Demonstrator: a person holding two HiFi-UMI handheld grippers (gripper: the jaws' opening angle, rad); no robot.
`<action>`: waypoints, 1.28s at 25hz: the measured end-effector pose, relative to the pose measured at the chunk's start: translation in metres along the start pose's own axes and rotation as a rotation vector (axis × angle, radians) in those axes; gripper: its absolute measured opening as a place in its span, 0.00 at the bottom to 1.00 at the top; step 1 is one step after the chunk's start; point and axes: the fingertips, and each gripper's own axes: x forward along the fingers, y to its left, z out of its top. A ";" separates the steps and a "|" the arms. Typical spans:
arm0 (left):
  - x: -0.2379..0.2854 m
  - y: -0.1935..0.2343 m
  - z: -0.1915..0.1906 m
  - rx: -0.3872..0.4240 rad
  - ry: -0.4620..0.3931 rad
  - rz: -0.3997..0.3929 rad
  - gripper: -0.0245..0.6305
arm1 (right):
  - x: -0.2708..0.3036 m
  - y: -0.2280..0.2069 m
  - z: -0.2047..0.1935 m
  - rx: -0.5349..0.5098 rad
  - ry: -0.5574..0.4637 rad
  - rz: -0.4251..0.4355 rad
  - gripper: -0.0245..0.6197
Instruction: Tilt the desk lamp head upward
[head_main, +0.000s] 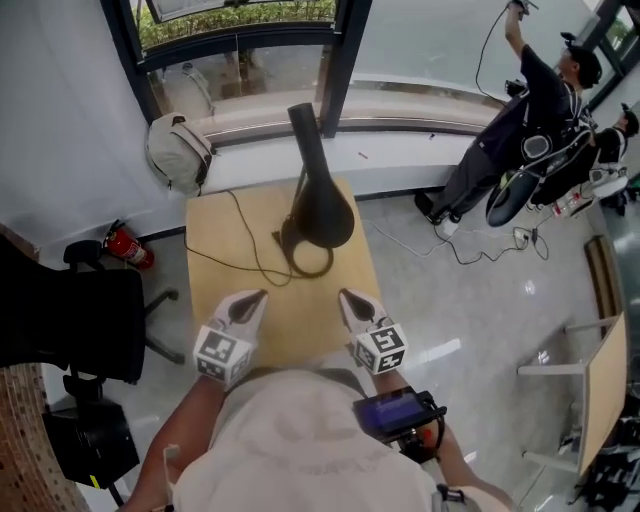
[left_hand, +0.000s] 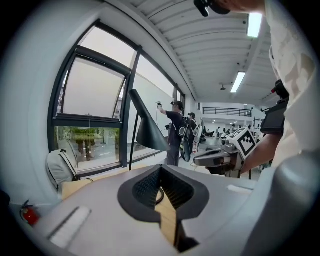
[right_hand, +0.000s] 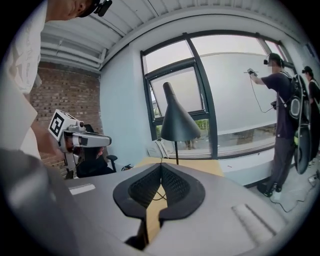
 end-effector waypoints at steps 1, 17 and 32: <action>0.002 0.003 -0.001 0.007 -0.001 -0.009 0.04 | -0.001 -0.001 0.000 -0.003 0.004 -0.017 0.06; 0.016 0.070 0.155 0.296 -0.166 0.055 0.04 | 0.015 -0.039 0.021 0.015 -0.020 -0.060 0.07; 0.130 0.056 0.272 1.144 -0.051 -0.030 0.20 | 0.019 -0.070 0.032 0.009 -0.059 -0.024 0.07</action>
